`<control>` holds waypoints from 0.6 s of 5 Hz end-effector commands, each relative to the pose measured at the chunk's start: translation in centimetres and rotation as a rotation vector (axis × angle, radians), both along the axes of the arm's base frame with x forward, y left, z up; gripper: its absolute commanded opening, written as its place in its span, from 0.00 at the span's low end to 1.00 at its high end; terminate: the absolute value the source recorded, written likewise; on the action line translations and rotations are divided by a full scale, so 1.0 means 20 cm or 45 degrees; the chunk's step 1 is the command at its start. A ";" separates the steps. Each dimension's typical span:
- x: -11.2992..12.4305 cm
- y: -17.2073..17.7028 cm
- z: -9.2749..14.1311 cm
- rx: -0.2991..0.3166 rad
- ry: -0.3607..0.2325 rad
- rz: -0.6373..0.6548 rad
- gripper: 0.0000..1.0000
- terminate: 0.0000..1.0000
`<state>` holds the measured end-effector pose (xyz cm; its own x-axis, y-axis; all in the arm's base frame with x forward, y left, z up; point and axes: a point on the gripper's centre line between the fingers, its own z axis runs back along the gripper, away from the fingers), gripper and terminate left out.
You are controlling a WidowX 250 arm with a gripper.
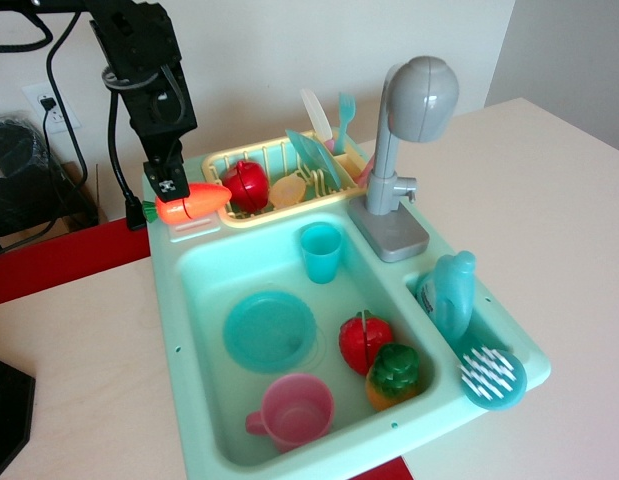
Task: Put carrot on plate
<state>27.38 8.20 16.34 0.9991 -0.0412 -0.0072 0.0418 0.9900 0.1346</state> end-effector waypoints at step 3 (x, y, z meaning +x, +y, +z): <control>0.07 0.03 -0.13 0.015 0.010 0.052 1.00 0.00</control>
<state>28.66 8.58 11.80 0.9980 -0.0009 -0.0637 0.0094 0.9911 0.1325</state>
